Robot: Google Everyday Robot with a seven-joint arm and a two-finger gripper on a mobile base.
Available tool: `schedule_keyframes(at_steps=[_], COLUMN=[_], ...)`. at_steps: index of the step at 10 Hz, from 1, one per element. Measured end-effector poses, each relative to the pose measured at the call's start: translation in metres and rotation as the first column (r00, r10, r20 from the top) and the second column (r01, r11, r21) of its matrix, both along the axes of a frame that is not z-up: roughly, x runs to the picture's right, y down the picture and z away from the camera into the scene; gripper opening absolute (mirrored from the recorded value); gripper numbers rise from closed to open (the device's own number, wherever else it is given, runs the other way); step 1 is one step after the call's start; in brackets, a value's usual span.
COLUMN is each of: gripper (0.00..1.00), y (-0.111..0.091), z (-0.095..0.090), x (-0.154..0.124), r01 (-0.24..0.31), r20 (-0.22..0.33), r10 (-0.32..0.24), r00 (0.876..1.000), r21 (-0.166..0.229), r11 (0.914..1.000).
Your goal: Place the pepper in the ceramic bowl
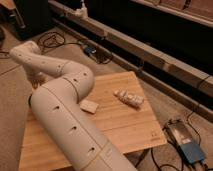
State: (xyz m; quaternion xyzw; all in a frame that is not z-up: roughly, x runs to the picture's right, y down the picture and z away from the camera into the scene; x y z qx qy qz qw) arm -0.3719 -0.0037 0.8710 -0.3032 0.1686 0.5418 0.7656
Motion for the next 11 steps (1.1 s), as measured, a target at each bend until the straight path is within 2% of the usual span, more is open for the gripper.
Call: schedule_keyframes(at_steps=[2,3,4,8,11], gripper=[0.6,0.73,0.78,0.8,0.8], y=[0.0017,0.0014,0.0013,0.0048,0.0056], z=[0.0009,0.0008,0.0018,0.0011,0.0033], x=[-0.0047,-0.0051,-0.0033,-0.0091,-0.0049], r01=[0.004,0.002,0.001,0.02,0.017], r20=[0.034,0.053,0.063,0.099,0.094], r10=[-0.004,-0.002,-0.001,-0.02,-0.018], r00=[0.999,0.999,0.998,0.995,0.995], r21=[0.0,0.0,0.001,0.009,0.008], r11=[1.0,1.0,1.0,0.9998,0.9998])
